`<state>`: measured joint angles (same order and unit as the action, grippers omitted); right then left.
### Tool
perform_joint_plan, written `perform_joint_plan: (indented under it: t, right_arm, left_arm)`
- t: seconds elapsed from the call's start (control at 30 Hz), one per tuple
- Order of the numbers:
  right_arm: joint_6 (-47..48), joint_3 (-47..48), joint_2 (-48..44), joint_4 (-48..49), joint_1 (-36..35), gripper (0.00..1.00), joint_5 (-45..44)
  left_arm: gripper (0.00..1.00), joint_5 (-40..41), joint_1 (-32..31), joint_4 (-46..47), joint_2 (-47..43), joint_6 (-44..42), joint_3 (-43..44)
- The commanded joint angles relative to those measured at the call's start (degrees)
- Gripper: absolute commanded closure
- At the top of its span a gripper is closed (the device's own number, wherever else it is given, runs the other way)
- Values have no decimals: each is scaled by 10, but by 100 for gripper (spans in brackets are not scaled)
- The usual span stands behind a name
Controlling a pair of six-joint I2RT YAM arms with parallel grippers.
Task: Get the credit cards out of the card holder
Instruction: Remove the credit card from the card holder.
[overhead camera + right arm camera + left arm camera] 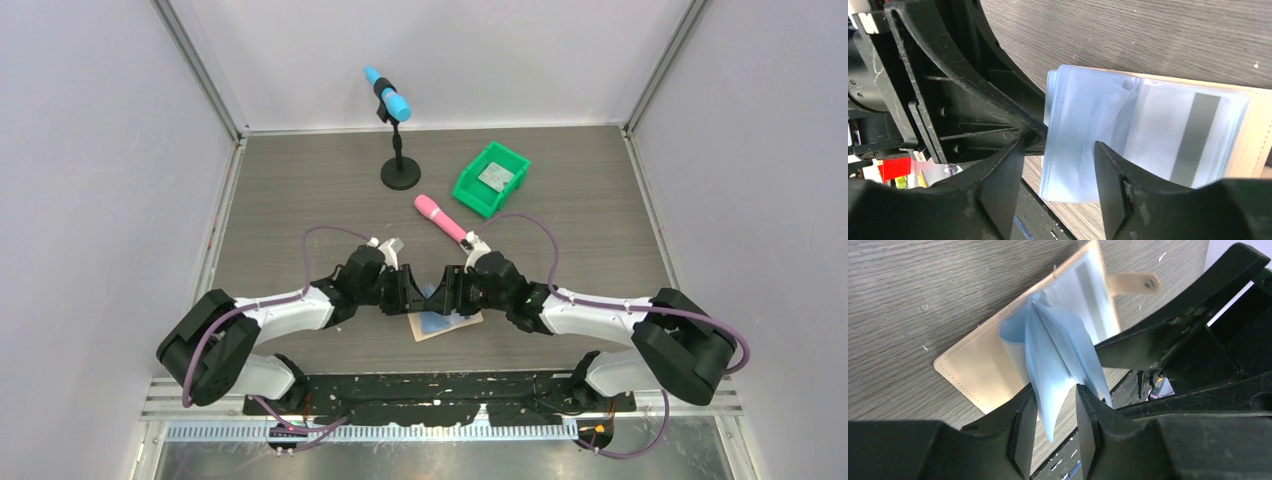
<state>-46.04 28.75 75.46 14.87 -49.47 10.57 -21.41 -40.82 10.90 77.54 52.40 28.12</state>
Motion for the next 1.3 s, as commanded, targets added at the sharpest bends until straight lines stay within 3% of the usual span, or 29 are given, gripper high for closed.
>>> perform_joint_plan:
  t: [0.0,0.1,0.17,0.3,0.37,0.6,0.67,0.77,0.97,1.27]
  right_arm:
    - [15,-1,10,16,-2,37,4]
    - [26,-3,16,26,-2,27,18]
    - [32,-1,20,31,-2,25,29]
    - [52,5,15,26,-2,34,34]
    - [70,13,3,0,-2,33,22]
    - [137,21,-37,-63,-2,15,-21]
    - [142,21,-46,-70,-3,14,-26]
    - [147,21,-51,-77,-3,15,-30]
    - [183,20,-52,-76,-5,26,-24]
    - [197,24,-79,-93,-29,31,-60]
  left_arm:
    - [64,2,-3,36,2,5,24]
    - [64,2,-3,38,5,6,27]
    - [64,3,-3,38,4,6,28]
    - [64,7,-3,35,-5,5,22]
    - [64,10,-3,33,-7,5,18]
    - [64,6,-4,36,2,4,23]
    - [64,7,-4,36,1,4,24]
    - [64,6,-4,36,3,4,25]
    - [64,4,-6,36,6,6,28]
    - [64,2,-10,35,17,7,37]
